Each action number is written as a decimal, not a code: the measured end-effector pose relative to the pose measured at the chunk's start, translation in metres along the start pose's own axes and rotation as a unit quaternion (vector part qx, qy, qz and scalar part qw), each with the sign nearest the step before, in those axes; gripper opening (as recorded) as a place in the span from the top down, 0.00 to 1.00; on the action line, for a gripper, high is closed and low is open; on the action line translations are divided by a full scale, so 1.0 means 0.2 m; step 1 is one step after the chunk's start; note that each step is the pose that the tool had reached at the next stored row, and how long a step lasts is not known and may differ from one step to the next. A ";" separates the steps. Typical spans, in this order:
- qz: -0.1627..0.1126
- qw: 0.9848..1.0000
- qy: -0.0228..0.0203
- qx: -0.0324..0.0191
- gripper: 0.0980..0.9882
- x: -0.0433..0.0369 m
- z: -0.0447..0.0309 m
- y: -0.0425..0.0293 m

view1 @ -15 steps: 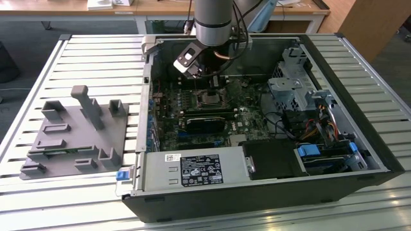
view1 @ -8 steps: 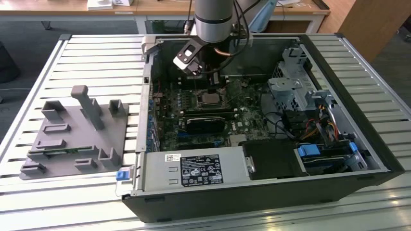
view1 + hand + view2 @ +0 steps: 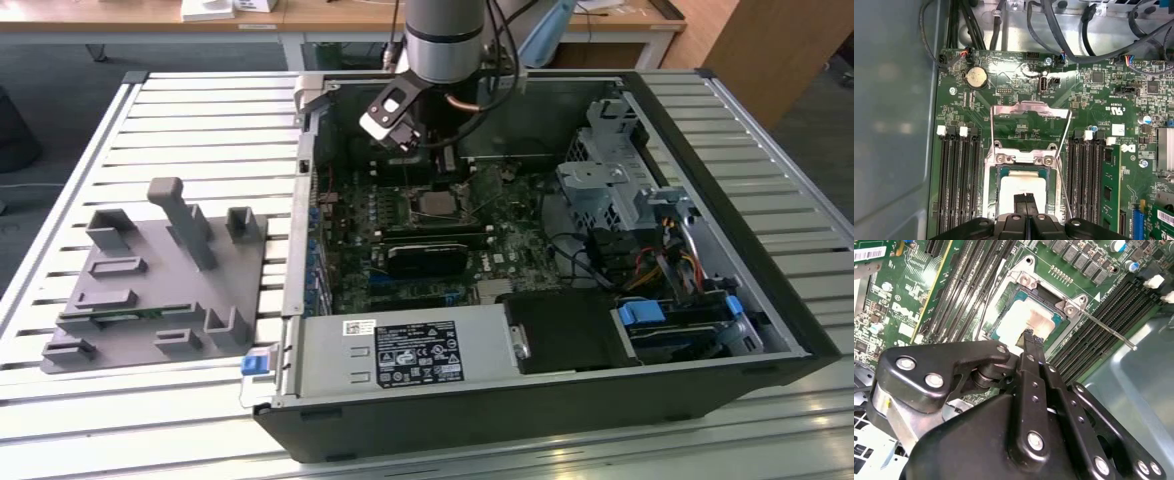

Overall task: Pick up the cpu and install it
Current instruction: 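Close the cpu cover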

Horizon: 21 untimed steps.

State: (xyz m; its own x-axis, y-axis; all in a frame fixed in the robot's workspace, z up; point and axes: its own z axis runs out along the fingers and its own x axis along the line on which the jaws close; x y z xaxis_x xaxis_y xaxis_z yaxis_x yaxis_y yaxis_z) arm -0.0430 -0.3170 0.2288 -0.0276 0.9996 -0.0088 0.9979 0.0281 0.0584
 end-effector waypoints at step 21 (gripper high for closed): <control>0.001 1.000 0.002 0.007 0.99 -0.002 -0.180 0.010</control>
State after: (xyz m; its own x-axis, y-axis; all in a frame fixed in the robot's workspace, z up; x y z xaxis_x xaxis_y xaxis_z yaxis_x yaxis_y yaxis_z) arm -0.0430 -0.3171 0.2649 -0.0268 0.9996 -0.0052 0.9987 0.0270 0.0441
